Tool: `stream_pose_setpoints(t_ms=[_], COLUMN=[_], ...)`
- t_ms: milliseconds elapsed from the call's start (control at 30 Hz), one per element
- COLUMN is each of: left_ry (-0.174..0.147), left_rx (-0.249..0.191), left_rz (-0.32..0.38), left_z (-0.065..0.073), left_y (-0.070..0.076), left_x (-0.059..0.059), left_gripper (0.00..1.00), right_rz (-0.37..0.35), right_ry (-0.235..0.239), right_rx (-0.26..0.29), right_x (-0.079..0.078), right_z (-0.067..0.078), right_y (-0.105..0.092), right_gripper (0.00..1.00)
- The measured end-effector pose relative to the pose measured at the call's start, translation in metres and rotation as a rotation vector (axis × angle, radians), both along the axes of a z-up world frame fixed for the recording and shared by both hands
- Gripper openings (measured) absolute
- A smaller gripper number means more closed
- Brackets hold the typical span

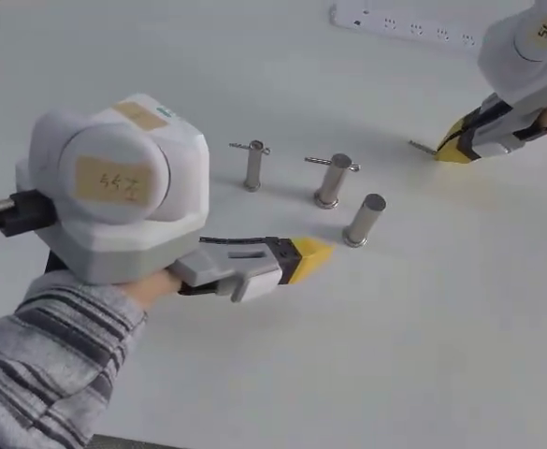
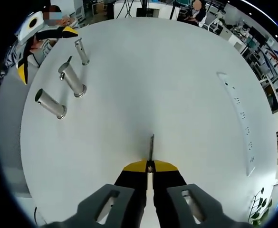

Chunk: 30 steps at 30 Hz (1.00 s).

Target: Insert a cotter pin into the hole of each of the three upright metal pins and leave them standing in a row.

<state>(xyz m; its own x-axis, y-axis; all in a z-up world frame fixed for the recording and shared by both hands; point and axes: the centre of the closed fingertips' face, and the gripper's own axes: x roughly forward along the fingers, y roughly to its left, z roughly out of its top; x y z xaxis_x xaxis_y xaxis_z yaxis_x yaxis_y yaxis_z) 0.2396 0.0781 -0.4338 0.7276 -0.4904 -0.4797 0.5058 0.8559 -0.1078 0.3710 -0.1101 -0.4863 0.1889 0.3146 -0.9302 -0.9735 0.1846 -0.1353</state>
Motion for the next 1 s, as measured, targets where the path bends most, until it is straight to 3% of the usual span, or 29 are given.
stream_pose_setpoints(t_ms=[400, 800, 867, 900, 1000], left_ry=[0.012, -0.034, -0.021, 0.003, -0.003], left_rx=[0.008, -0.022, -0.033, -0.04, -0.049], left_rz=[0.009, -0.022, -0.043, -0.05, -0.066], left_z=[-0.001, 0.028, 0.031, 0.031, 0.036], left_y=[0.004, -0.009, -0.014, -0.017, -0.022], left_x=[-0.005, -0.002, -0.003, -0.004, -0.002], left_gripper=[0.83, 0.77, 0.71, 0.69, 0.64], right_rz=[-0.014, 0.107, 0.126, 0.132, 0.152], right_ry=[-0.114, -0.235, -0.253, -0.258, -0.287], right_rx=[0.128, 0.208, 0.227, 0.233, 0.252], right_x=[-0.005, -0.045, -0.053, -0.056, -0.065], right_z=[0.033, 0.075, 0.081, 0.083, 0.089], right_y=[0.015, 0.04, 0.046, 0.048, 0.055], right_gripper=[0.0, 0.0, 0.0, 0.0, 0.0])
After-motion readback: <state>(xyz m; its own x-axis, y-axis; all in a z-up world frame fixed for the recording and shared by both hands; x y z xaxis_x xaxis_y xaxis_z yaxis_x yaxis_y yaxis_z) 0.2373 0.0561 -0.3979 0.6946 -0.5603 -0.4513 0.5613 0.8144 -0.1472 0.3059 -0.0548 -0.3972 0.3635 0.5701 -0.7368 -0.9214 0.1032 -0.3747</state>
